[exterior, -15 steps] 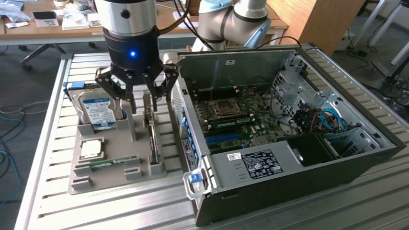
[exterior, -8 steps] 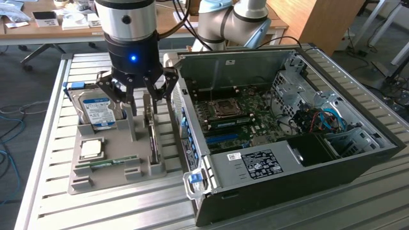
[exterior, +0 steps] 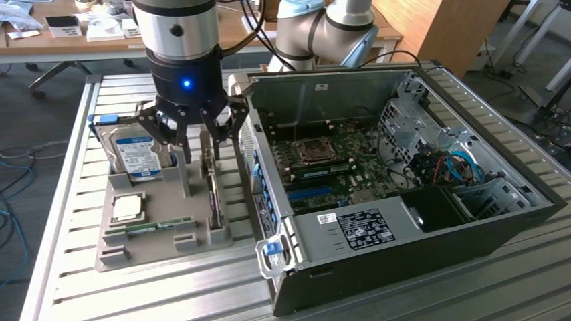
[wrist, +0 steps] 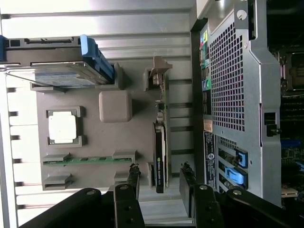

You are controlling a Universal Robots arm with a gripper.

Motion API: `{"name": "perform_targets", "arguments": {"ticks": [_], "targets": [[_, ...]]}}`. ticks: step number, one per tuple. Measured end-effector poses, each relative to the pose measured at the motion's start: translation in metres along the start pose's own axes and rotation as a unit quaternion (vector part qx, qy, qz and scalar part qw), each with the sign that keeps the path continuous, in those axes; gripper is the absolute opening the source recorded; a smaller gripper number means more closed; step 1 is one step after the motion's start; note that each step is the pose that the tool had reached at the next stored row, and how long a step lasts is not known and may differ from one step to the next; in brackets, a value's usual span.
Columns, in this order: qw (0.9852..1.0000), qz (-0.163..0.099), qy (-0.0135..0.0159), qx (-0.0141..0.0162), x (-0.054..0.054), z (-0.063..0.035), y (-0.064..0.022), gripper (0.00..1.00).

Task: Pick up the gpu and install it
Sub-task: 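Pick up the gpu and move the gpu toward the slot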

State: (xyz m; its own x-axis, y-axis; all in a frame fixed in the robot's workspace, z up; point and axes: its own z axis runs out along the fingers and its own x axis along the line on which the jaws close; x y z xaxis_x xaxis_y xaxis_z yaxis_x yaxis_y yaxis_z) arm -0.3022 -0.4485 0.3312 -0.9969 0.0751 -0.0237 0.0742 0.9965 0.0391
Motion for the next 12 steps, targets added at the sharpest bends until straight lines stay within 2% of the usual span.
{"name": "perform_targets", "arguments": {"ticks": [12], "targets": [[1.0, 0.0, -0.0001, -0.0001, 0.0001, 0.0033, -0.0001, 0.47]]}}
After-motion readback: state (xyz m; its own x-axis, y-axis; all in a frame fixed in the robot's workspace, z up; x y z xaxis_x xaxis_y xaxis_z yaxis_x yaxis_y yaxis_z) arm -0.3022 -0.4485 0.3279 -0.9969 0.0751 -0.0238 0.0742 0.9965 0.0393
